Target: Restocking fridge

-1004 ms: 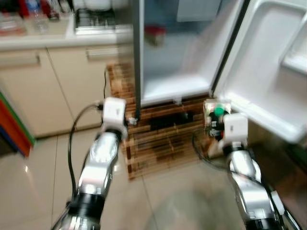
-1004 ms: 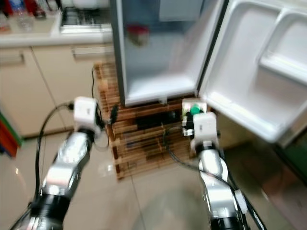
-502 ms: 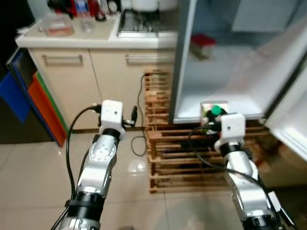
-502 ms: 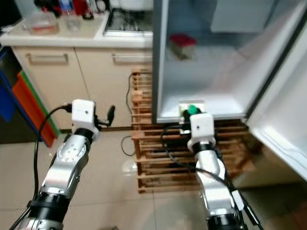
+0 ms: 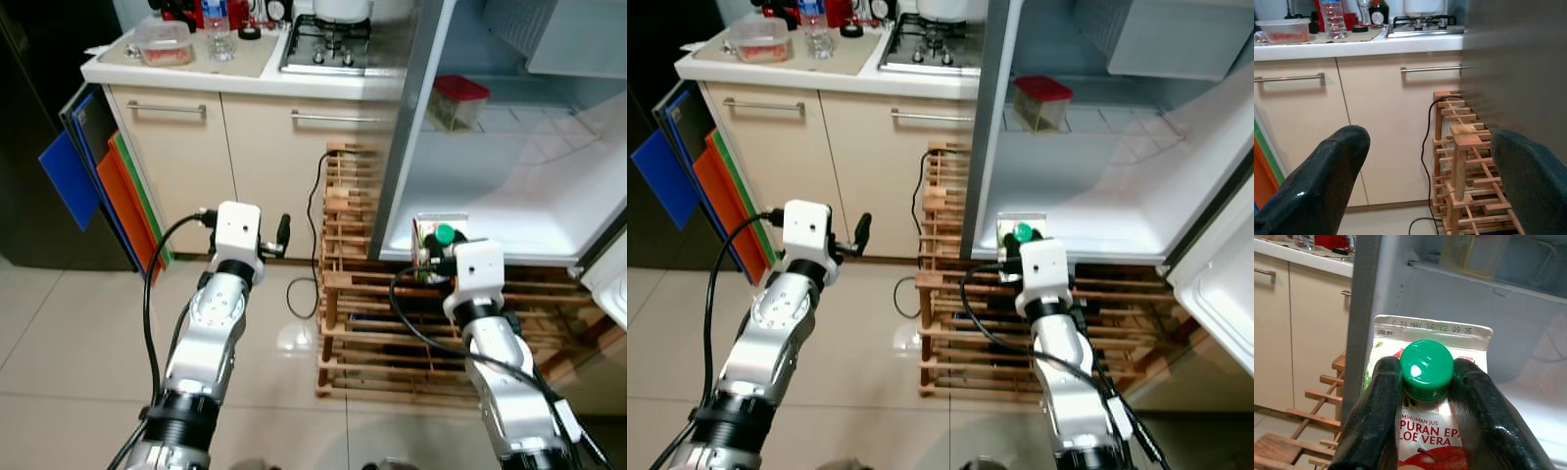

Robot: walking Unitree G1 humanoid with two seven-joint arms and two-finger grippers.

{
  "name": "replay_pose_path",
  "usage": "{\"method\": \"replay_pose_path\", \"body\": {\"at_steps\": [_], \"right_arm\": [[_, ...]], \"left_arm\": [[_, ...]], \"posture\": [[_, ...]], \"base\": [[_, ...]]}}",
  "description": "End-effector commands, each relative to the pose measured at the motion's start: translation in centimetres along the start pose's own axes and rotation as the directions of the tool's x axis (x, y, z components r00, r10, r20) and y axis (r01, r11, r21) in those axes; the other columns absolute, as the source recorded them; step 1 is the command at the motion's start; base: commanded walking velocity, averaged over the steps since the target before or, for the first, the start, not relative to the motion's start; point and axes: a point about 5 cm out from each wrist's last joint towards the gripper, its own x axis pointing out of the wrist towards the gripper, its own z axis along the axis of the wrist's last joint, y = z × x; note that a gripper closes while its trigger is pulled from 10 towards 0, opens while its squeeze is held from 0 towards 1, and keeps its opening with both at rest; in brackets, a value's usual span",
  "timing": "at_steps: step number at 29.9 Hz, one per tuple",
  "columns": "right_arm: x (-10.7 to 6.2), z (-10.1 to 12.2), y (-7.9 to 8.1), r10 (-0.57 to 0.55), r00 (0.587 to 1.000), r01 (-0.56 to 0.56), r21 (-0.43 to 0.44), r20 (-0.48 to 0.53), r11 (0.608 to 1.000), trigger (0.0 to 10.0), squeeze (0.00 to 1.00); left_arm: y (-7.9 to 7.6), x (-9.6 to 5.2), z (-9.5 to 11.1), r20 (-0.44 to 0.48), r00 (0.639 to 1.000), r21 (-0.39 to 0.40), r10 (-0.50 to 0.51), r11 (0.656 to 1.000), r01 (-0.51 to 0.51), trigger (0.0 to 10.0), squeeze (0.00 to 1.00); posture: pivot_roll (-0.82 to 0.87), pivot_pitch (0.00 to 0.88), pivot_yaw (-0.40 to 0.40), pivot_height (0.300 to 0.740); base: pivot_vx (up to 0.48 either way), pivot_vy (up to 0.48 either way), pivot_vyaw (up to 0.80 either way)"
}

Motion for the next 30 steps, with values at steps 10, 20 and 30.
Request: {"method": "replay_pose_path", "body": {"at_steps": [10, 20, 30], "right_arm": [[0.5, 0.8, -0.9, -0.032, 0.999, 0.033, -0.008, 0.036, 0.999, 0.0, 0.00], [3.1, 1.5, -1.6, -0.099, 0.992, 0.099, 0.006, 0.074, 0.995, 0.0, 0.00], [6.7, 2.0, -1.8, -0.125, 0.988, 0.124, 0.014, 0.096, 0.992, 0.0, 0.00]], "left_arm": [[0.2, 0.4, 0.3, 0.005, 1.000, 0.024, 0.023, 0.999, -0.023, 10.0, 0.00], [-3.7, -0.3, 0.1, -0.011, 0.931, -0.005, -0.365, 0.931, 0.365, 10.0, 0.00], [-5.8, 0.7, 1.1, 0.041, 0.895, 0.048, -0.445, 0.895, 0.443, 10.0, 0.00]], "posture": [[0.01, 0.018, 0.001, 0.724], [0.05, 0.033, 0.009, 0.724], [0.08, 0.082, 0.021, 0.724]], "base": [[0.107, -0.067, 0.00], [0.000, 0.000, 0.00], [0.000, 0.000, 0.00]]}}
